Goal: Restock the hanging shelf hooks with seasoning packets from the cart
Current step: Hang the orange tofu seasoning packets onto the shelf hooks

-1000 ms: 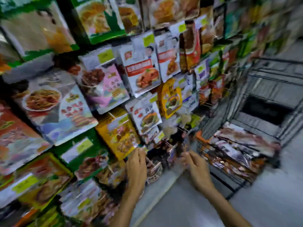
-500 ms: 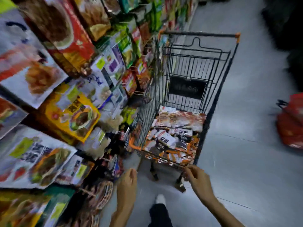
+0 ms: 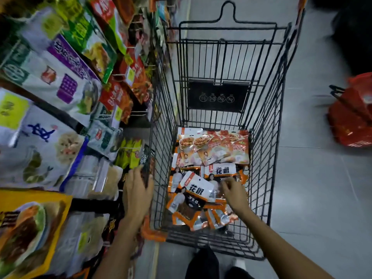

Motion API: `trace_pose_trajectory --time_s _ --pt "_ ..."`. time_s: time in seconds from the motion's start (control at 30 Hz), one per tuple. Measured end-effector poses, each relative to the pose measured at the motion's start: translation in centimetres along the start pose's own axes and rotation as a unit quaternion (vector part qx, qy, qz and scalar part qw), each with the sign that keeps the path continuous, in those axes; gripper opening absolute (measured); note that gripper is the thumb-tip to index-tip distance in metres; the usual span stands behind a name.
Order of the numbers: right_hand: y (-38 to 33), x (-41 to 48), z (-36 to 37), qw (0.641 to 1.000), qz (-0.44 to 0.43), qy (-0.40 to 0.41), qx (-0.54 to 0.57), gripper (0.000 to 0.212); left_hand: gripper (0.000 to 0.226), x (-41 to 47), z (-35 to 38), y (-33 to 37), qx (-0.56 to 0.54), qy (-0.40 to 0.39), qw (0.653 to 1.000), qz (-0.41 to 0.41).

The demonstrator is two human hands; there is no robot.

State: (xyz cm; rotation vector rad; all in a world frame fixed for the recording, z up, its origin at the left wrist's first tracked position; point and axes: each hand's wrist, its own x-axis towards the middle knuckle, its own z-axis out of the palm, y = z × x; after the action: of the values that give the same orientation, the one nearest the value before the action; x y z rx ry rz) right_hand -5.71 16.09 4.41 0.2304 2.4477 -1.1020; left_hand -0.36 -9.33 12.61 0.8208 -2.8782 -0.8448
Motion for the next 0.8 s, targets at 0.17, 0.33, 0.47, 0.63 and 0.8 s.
trace_pose_trajectory --time_s 0.17,0.33,0.47,0.63,0.8 --pt "-0.7 10.4 1.8 1.000 0.012 0.026 0.000 0.010 0.064 9.0 3.8 0.7 0.011 -0.015 1.000 -0.017" --pt "1.0 20.7 3.4 0.998 0.009 0.057 -0.021 0.021 0.064 16.0 7.3 1.0 -0.012 0.000 1.000 -0.003" --pt "3.3 26.0 5.0 0.997 0.051 0.020 -0.058 0.023 0.049 17.2 8.1 0.5 -0.010 0.067 0.997 0.035" --pt "4.6 27.7 6.5 0.982 0.089 0.031 -0.163 0.049 0.029 17.1 7.7 0.7 -0.034 0.091 0.990 0.098" --pt "4.0 28.2 6.0 0.976 0.135 0.014 -0.171 0.049 0.022 16.9 7.5 0.7 -0.045 0.072 0.992 0.098"
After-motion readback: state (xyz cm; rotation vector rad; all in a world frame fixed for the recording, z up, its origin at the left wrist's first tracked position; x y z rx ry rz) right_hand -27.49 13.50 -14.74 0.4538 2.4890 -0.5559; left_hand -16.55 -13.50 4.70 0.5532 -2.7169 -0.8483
